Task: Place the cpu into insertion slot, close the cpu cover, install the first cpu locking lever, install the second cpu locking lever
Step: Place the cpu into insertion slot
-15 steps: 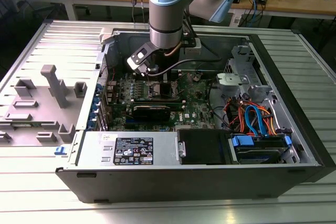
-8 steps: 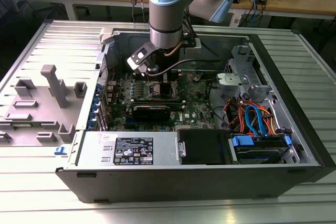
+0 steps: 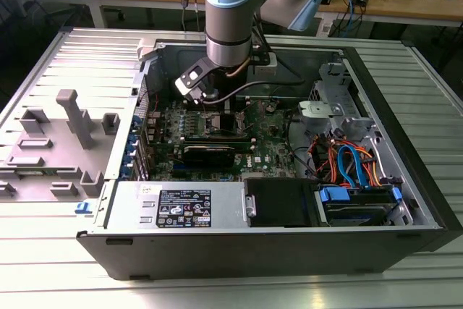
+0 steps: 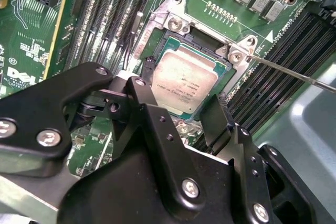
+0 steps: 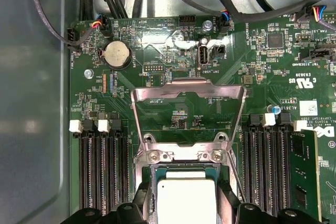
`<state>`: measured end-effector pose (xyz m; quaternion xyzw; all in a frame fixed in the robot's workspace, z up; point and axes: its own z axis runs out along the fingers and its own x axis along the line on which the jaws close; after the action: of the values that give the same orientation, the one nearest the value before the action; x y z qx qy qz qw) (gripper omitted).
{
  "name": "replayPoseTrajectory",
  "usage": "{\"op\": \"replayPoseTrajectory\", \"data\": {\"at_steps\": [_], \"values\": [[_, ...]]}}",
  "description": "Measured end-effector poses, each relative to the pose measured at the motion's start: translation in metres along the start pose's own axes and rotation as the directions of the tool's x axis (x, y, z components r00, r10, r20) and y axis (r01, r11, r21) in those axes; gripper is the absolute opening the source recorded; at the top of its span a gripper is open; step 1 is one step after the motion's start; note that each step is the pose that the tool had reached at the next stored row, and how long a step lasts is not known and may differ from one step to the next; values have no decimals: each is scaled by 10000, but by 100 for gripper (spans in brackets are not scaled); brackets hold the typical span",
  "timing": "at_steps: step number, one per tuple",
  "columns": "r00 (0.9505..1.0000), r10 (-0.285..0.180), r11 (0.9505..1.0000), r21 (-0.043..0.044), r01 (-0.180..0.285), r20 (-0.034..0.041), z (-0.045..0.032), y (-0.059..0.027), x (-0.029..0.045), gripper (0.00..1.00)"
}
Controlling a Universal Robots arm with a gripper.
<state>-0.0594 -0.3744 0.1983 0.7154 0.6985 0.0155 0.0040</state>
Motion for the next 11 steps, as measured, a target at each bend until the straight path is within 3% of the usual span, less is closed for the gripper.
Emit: {"op": "replayPoseTrajectory", "data": {"at_steps": [7, 8, 11], "values": [[10000, 0, 10000, -1, 0, 0, 2, 2, 0, 63], [10000, 0, 10000, -1, 0, 0, 2, 2, 0, 69], [10000, 0, 10000, -1, 0, 1, 2, 2, 0, 69]]}}
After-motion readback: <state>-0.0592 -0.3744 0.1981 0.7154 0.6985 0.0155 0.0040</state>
